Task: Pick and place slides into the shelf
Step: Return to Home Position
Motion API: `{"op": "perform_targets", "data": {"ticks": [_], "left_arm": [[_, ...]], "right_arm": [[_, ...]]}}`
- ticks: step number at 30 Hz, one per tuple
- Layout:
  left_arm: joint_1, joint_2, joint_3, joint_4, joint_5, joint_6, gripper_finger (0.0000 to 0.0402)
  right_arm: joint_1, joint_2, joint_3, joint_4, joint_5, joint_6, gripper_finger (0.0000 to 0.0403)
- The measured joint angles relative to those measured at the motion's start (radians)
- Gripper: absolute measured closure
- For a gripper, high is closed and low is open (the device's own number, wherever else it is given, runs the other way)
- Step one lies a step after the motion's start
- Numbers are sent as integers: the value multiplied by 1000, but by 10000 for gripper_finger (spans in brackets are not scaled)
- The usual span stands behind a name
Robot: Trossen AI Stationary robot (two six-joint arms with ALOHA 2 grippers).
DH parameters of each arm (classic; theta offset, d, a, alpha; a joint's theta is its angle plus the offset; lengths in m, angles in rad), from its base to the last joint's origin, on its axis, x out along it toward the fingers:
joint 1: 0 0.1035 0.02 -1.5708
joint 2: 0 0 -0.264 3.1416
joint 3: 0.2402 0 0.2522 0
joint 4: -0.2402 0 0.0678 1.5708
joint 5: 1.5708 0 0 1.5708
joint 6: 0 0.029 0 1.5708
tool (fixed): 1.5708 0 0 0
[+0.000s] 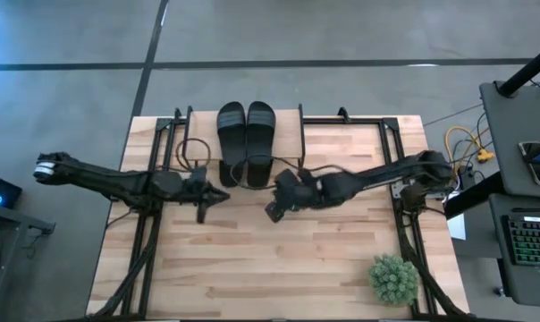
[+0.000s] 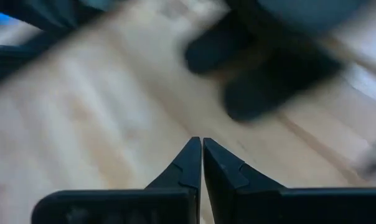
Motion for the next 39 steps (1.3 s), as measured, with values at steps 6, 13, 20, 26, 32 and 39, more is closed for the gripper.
{"op": "perform_targets", "data": {"ticks": [6, 13, 20, 26, 32, 39], "left_arm": [[1, -161, 1, 19, 87, -77, 391], [1, -274, 1, 20, 89, -131, 391], [1, -327, 1, 18, 90, -132, 391], [1, -370, 1, 18, 84, -132, 391], [1, -382, 0, 23, 44, -123, 391], [1, -353, -35, 43, -26, -128, 391]], "right_arm": [[-90, -125, 0, 196, -156, -255, 394], [-112, -294, 3, 180, 164, -334, 394], [-111, -442, 3, 128, 179, -343, 394], [-96, -545, 8, 117, 151, -461, 394], [-163, -588, -1, 65, -248, -519, 394], [-286, -634, -157, 34, -475, -464, 394]]}}
